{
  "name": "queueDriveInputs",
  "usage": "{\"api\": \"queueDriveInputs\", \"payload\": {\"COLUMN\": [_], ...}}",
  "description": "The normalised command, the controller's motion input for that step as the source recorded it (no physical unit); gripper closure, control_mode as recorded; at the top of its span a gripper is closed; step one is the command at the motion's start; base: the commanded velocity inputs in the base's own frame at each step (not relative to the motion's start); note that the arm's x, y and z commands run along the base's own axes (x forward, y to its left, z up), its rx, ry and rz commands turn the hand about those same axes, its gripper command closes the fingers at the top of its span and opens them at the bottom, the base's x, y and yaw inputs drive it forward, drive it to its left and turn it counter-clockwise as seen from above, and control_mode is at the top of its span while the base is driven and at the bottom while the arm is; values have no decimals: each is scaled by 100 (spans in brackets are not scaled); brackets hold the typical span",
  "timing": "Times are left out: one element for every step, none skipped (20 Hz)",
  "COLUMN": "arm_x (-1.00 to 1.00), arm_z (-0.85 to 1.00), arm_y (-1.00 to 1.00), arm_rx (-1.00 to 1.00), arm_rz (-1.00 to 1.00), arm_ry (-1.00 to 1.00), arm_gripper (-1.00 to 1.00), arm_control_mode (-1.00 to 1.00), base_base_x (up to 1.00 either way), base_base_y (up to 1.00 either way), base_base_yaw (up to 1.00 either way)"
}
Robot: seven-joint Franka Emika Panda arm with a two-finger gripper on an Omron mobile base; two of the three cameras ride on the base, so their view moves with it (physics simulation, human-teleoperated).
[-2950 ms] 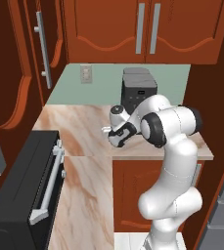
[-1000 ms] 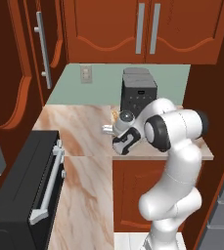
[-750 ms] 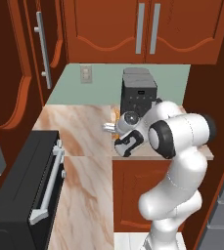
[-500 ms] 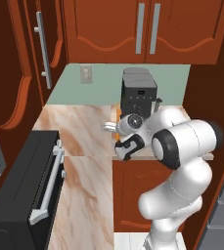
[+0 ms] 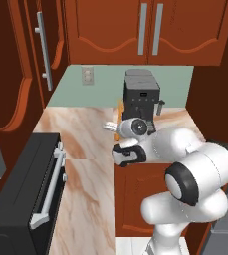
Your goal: Take the fork and place it on the left side of the plate. Then take the spoon and place it on the right side of the plate. Make sure they're directly next to the plate.
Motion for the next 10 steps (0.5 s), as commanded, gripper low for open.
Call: {"api": "queueDriveInputs", "payload": {"arm_x": [-30, -29, -28, -28, -29, -30, -31, -34, -34, -35], "arm_z": [88, 87, 87, 87, 84, 85, 83, 79, 76, 68], "arm_y": [0, 0, 0, 0, 0, 0, 0, 0, 0, 0], "arm_rx": [4, 4, 4, 4, 5, 5, 5, 5, 4, 3], "arm_rz": [0, 0, 0, 0, 0, 0, 0, 0, 0, 0], "arm_ry": [0, 0, 0, 0, 0, 0, 0, 2, 3, 3], "arm_gripper": [100, 100, 100, 100, 100, 100, 100, 100, 100, 100], "arm_control_mode": [-100, -100, -100, -100, -100, -100, -100, -100, -100, -100], "base_base_x": [0, 0, 0, 0, 0, 0, 0, 0, 0, 0], "base_base_y": [0, 0, 0, 0, 0, 0, 0, 0, 0, 0], "base_base_yaw": [0, 0, 0, 0, 0, 0, 0, 0, 0, 0]}}
